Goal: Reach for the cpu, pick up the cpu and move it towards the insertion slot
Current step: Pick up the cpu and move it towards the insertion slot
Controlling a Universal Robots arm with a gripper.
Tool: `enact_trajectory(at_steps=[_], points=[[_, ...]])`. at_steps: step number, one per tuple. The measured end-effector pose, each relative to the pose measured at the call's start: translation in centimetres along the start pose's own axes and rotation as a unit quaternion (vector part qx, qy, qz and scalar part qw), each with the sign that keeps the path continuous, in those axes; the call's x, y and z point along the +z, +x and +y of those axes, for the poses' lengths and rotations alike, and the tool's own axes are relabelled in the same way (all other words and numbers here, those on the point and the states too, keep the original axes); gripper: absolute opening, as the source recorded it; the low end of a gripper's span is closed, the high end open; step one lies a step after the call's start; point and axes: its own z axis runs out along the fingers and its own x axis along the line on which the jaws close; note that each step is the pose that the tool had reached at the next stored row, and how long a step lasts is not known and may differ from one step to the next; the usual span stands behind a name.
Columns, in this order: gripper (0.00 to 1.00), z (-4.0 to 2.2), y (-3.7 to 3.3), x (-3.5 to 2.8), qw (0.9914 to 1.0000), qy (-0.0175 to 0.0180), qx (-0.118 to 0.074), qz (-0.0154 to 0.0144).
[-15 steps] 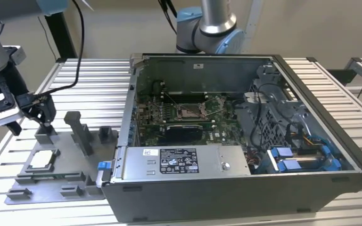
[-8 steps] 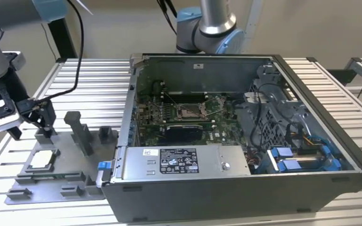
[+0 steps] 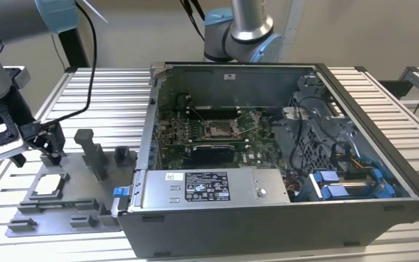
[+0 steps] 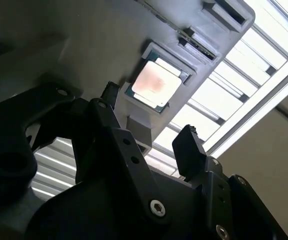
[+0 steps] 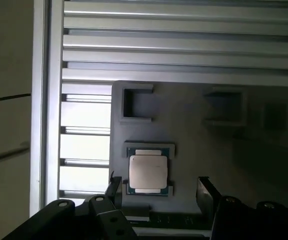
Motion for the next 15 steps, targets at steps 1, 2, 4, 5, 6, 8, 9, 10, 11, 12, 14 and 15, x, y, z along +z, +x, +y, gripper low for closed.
enact_trajectory(at_steps=[1, 2, 4, 5, 6, 8, 9, 10, 11, 12, 14, 15], points=[[1.0, -0.05, 0.01, 0.14, 1.0, 0.0, 0.0, 0.0], [1.0, -0.08, 0.02, 0.26, 1.0, 0.0, 0.0, 0.0], [1.0, -0.17, 0.03, 0.52, 1.0, 0.0, 0.0, 0.0001], [1.0, -0.21, 0.05, 0.67, 1.0, 0.0, 0.0, 0.0], [1.0, -0.24, 0.07, 0.83, 1.0, 0.0, 0.0, 0.0], [1.0, -0.26, 0.19, 1.15, 1.0, 0.0, 0.0, 0.0], [1.0, -0.27, 0.24, 1.3, 1.0, 0.0, 0.0, 0.0], [1.0, -0.28, 0.27, 1.46, 1.0, 0.0, 0.0, 0.0], [1.0, -0.3, 0.3, 1.62, 1.0, 0.0, 0.0, 0.0], [1.0, -0.32, 0.33, 1.79, 1.0, 0.0, 0.0, 0.0], [1.0, -0.34, 0.42, 2.09, 1.0, 0.0, 0.0, 0.0], [1.0, -0.35, 0.48, 2.24, 1.0, 0.0, 0.0, 0.0]])
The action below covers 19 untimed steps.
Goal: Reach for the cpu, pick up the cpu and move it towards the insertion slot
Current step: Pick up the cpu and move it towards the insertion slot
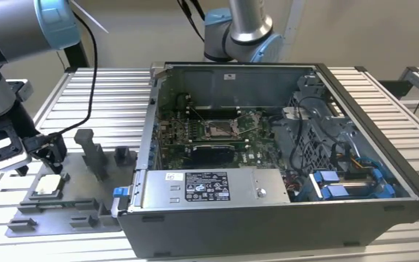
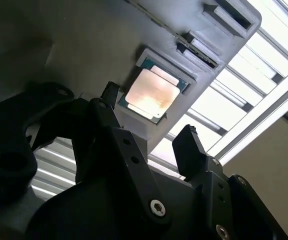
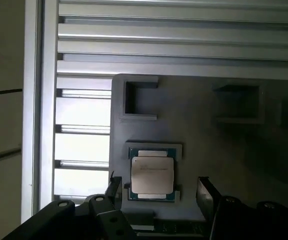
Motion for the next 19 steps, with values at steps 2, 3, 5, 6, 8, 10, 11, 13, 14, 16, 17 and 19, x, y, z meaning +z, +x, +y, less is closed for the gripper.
enact_trajectory(at_steps=[2, 3, 5, 6, 8, 10, 11, 13, 14, 16, 17, 19], points=[[1.0, -0.05, 0.11, 0.29, 1.0, 0.0, 0.0, 0.0], [1.0, -0.08, 0.14, 0.44, 1.0, 0.0, 0.0, 0.0], [1.0, -0.15, 0.21, 0.73, 1.0, 0.0, 0.0, 0.0], [1.0, -0.2, 0.24, 0.86, 1.0, 0.0, 0.0, 0.0], [1.0, -0.3, 0.27, 1.15, 1.0, -0.0001, 0.0, -0.0001], [1.0, -0.37, 0.29, 1.41, 1.0, 0.0, 0.0, 0.0], [1.0, -0.4, 0.29, 1.57, 1.0, 0.0, 0.0, -0.0001], [1.0, -0.44, 0.29, 1.86, 1.0, 0.0, 0.0, 0.0], [1.0, -0.45, 0.3, 2.01, 1.0, 0.0, 0.0, 0.0], [1.0, -0.47, 0.3, 2.31, 1.0, 0.0, 0.0, 0.0], [1.0, -0.49, 0.31, 2.45, 1.0, 0.0, 0.0, 0.0], [1.0, -0.5, 0.31, 2.73, 1.0, 0.0, 0.0, 0.0]])
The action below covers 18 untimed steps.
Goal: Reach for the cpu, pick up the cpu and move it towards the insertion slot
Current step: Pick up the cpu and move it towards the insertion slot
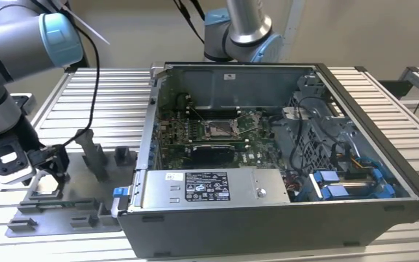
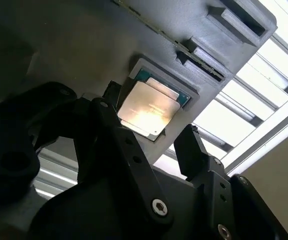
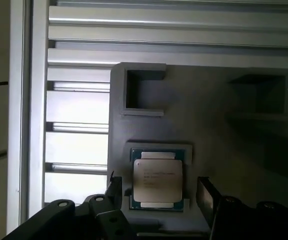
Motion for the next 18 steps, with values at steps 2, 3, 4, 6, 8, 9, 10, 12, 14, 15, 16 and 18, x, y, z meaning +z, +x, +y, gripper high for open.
enact_trajectory(at_steps=[2, 3, 4, 6, 8, 9, 10, 12, 14, 15, 16, 18], points=[[1.0, -0.01, 0.0, 0.28, 1.0, 0.0, 0.0, 0.0001], [1.0, -0.02, 0.0, 0.43, 1.0, 0.0, 0.0, 0.0001], [1.0, -0.02, 0.0, 0.56, 1.0, 0.0, 0.0, 0.0002], [1.0, -0.03, 0.0, 0.81, 1.0, 0.0, 0.0, 0.0003], [1.0, -0.04, 0.0, 1.05, 1.0, 0.0, 0.0, 0.0005], [1.0, -0.04, 0.0, 1.13, 1.0, 0.0, 0.0, 0.0007], [1.0, -0.04, 0.0, 1.19, 1.0, 0.0, 0.0, 0.0008], [1.0, 0.0, 0.0, 1.29, 1.0, 0.0001, 0.0, 0.001], [1.0, 0.06, -0.01, 1.38, 1.0, 0.0, 0.0, 0.0011], [1.0, 0.11, 0.0, 1.42, 1.0, -0.0001, 0.0, 0.0011], [1.0, 0.14, 0.0, 1.45, 1.0, -0.0001, 0.0, 0.001], [1.0, 0.24, 0.0, 1.49, 1.0, -0.0001, 0.0, 0.0011]])
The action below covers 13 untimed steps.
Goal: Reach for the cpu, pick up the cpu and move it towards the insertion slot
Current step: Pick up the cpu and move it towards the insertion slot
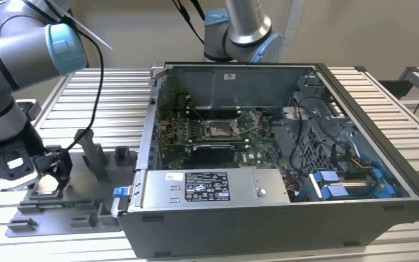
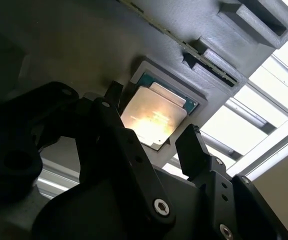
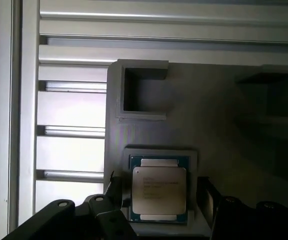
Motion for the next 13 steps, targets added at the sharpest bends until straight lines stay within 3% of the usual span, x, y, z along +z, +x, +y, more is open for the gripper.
enact_trajectory(at_steps=[13], points=[[1.0, 0.05, 0.0, 0.07, 1.0, 0.0, 0.0, 0.0]])
